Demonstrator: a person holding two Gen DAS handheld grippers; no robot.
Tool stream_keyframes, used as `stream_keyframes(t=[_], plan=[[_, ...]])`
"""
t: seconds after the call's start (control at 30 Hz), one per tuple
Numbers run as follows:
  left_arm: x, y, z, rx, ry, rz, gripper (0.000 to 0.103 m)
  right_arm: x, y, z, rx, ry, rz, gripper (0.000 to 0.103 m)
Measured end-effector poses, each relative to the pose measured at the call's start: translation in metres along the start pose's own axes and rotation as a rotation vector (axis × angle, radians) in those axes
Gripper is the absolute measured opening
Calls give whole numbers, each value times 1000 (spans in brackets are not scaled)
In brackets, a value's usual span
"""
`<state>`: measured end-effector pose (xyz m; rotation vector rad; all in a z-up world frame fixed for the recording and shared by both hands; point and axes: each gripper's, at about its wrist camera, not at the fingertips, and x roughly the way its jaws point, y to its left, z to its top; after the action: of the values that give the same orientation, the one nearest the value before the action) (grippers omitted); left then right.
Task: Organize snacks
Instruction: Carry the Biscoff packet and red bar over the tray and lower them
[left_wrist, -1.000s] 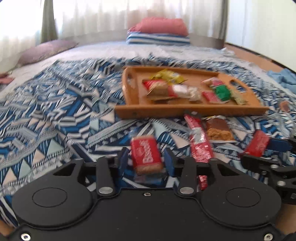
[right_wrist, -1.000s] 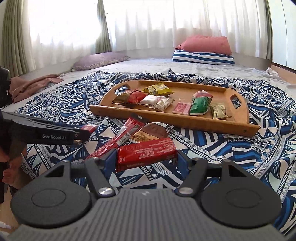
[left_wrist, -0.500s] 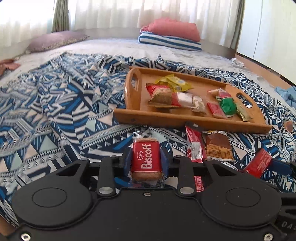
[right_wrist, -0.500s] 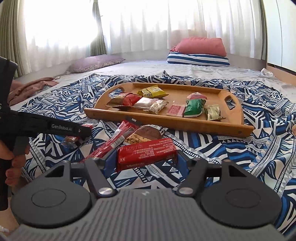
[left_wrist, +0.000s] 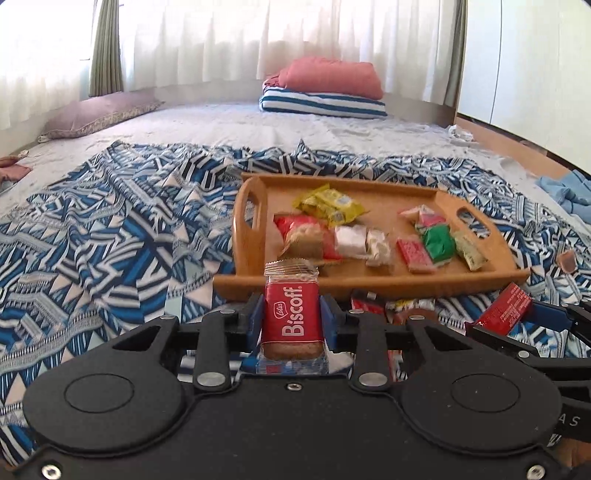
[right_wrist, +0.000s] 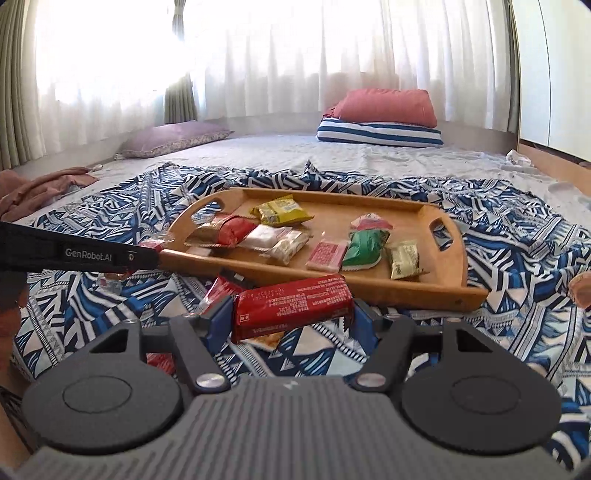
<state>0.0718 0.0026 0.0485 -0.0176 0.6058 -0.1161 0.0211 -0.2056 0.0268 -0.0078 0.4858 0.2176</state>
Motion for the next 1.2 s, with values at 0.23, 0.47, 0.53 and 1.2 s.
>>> stream_keyframes(t=[0.23,0.47,0.53,1.2], plan=[[10,3,30,-4,-21,-27,31,14,-17,25,15,-9,-48,69],[32,8,59,-2,-19,-43,31,34,-44,48,50,2,-94,69],[41,10,67,-8,-8,-51,31,40,-53,54,56,10,-108,69],[106,14,99,-15,57,-66,31,95,-108,75,94,157,-134,69]])
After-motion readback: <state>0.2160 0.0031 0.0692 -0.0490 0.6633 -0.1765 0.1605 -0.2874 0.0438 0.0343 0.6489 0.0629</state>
